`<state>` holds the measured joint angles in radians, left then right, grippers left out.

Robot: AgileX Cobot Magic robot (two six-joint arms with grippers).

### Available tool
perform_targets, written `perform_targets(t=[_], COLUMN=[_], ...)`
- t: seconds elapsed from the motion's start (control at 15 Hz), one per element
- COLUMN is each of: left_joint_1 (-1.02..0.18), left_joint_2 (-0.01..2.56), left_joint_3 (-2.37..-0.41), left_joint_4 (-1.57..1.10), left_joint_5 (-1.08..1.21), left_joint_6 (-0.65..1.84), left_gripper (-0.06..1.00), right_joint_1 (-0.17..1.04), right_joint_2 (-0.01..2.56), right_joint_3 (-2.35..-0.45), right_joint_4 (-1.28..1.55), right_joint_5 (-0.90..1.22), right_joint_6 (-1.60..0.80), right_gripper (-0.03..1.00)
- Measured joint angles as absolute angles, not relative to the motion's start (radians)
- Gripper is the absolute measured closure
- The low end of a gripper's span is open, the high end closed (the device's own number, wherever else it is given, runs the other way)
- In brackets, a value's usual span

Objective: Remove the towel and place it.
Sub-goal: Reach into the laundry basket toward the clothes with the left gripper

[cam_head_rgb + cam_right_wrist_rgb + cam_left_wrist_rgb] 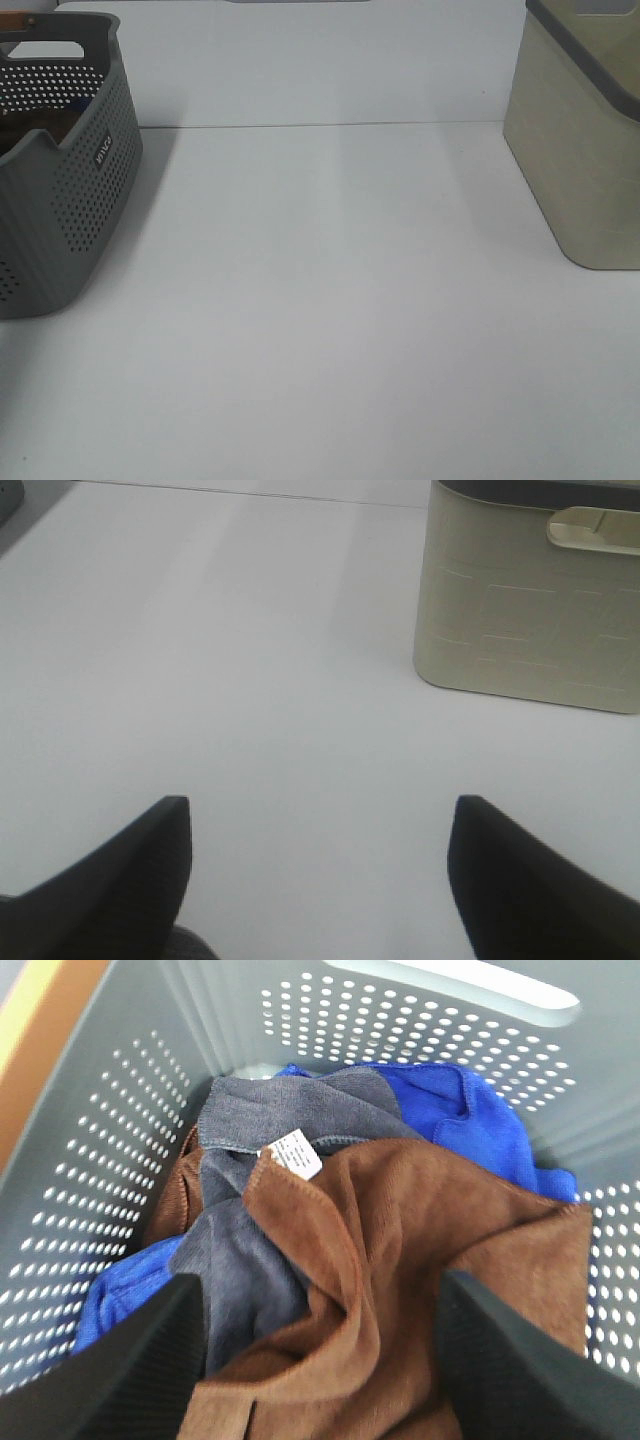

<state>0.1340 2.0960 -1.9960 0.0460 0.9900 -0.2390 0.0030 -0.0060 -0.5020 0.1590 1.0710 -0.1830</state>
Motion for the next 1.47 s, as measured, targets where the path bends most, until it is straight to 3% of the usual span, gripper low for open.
perform_targets(t=[0.33, 0.93, 1.47], left_joint_1=[0.201, 0.220, 0.220], left_joint_2=[2.276, 2.365, 2.370], left_joint_3=[-2.140, -2.147, -2.147], left_joint_4=[-0.089, -0.154, -0.159], left_joint_5=[1.021, 0.913, 0.923], left_joint_6=[-0.243, -0.243, -0.236], left_gripper=[0.31, 0.33, 0.77], right_joint_1=[0.003, 0.003, 0.003], right_joint_2=[-0.006, -0.006, -0.006], right_joint_3=[-0.502, -0.502, -0.502], right_joint_4=[0.159, 0.158, 0.158], right_joint_5=[1.071, 1.071, 1.071], right_joint_6=[-0.183, -0.183, -0.183], right_gripper=[0.28, 0.28, 0.28])
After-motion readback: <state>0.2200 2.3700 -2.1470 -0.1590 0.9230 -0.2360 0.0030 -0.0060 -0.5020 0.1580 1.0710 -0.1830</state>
